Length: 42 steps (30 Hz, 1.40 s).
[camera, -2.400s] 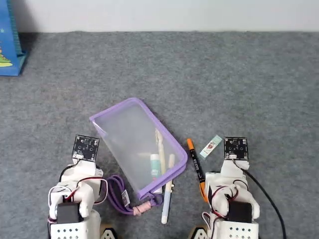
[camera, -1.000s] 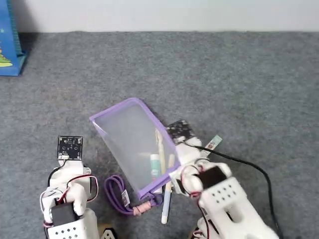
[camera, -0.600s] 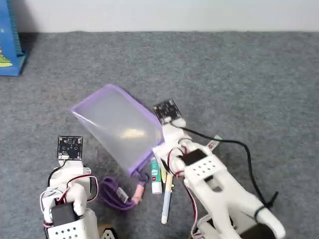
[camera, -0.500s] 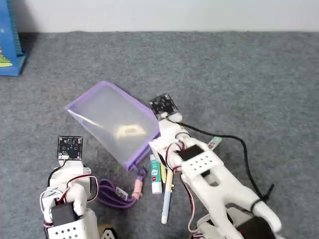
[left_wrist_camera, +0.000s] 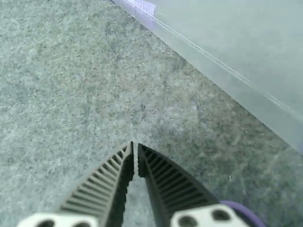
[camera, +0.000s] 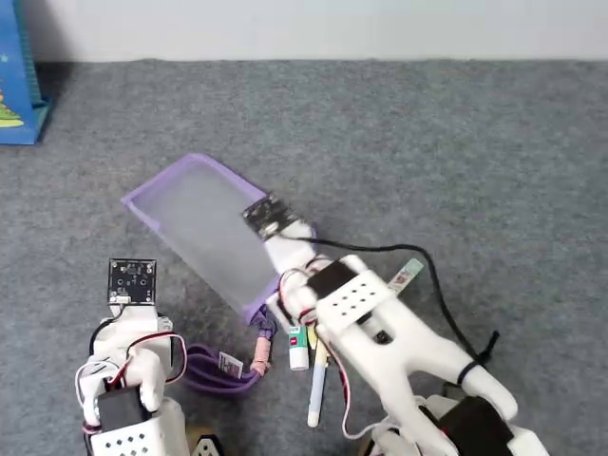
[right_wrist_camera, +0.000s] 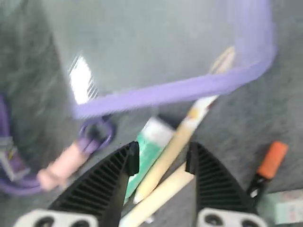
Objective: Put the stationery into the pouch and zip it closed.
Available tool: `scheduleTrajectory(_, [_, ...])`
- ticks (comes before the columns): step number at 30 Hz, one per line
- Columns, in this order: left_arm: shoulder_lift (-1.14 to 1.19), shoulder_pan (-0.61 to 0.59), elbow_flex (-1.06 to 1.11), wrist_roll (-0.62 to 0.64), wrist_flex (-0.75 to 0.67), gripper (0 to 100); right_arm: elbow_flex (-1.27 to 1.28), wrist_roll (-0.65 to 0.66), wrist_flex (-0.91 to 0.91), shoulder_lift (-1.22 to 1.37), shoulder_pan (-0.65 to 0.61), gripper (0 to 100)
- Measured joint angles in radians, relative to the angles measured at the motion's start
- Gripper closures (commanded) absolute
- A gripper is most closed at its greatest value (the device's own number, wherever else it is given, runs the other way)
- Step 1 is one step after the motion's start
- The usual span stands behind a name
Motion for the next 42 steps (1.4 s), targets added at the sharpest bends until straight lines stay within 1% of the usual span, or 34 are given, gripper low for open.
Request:
scheduleTrajectory(6, [0.000,0.000,0.000,0.000,0.000,98,0.000,-0.117,0.015,0.000,-0.110,80.5])
scheduleTrajectory(11, [0.000,0.000,0.000,0.000,0.000,98,0.000,-0.198,-0.014,0.006,-0.147,80.5])
scheduleTrajectory(16, [0.000,0.000,0.000,0.000,0.000,98,-0.003,-0.259,-0.080,0.120,-0.192,80.5])
scheduleTrajectory(20, [0.000,0.000,0.000,0.000,0.000,98,-0.028,-0.287,-0.155,0.244,-0.198,80.5])
scheduleTrajectory(31, [0.000,0.000,0.000,0.000,0.000,98,-0.080,-0.292,-0.103,0.288,-0.229,80.8])
scheduleTrajectory(38, [0.000,0.000,0.000,0.000,0.000,98,-0.097,-0.292,0.018,0.288,-0.233,80.5])
scheduleTrajectory(42, [0.000,0.000,0.000,0.000,0.000,98,-0.100,-0.345,0.052,0.288,-0.238,80.5])
